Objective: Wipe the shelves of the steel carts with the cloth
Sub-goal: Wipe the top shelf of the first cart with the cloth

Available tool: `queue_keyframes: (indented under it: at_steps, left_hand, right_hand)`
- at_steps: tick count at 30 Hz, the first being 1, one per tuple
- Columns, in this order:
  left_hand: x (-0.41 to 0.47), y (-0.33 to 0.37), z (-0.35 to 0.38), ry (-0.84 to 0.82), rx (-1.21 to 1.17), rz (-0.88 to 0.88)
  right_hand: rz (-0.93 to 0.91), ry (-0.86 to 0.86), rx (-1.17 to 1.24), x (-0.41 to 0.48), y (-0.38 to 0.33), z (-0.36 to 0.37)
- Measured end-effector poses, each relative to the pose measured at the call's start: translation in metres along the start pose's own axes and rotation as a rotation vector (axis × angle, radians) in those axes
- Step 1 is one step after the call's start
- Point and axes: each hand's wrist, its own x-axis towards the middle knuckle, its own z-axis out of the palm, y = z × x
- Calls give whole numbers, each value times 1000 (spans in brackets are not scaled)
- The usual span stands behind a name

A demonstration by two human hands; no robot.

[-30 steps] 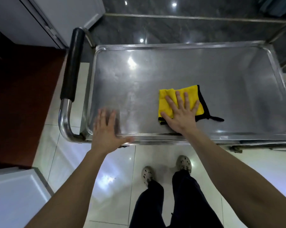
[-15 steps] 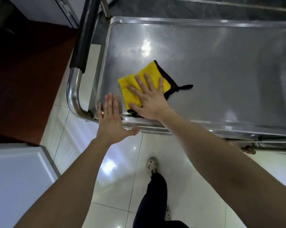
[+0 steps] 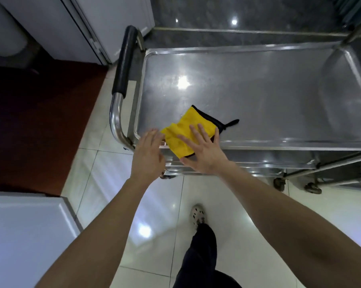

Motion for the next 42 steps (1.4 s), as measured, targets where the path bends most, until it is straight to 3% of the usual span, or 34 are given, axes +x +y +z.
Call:
queue_keyframes:
  at_steps: [4, 8, 14, 19, 22, 26, 30, 33, 39, 42]
  left_hand:
    - [-18, -18, -43, 136, 87, 25]
    - [-15, -41, -66, 213, 46, -132]
    - [22, -76, -63, 94, -207, -439]
    - [50, -103, -57, 112, -278, -401]
    - [74, -120, -54, 132, -297, -372]
    - [108, -146, -56, 120, -269, -341]
    - [134, -161, -60, 110, -259, -308]
    - [148, -170, -64, 81, -286, -310]
    - [163, -183, -80, -50, -318, -345]
    - [139, -185, -85, 133, -261, -317]
  right_hand:
    - [127, -73, 13, 2, -16, -5]
    - [286, -28, 55, 23, -32, -6]
    - [541, -32, 76, 59, -39, 5]
    - [593, 12, 22, 113, -39, 15]
    - [527, -16, 17, 172, -37, 10]
    - [293, -94, -34, 234, -54, 13]
    - [97, -116, -47, 232, -86, 22]
    - [49, -85, -77, 207, -98, 23]
    - [150, -50, 207, 182, -102, -12]
    - [466, -18, 636, 166, -103, -48]
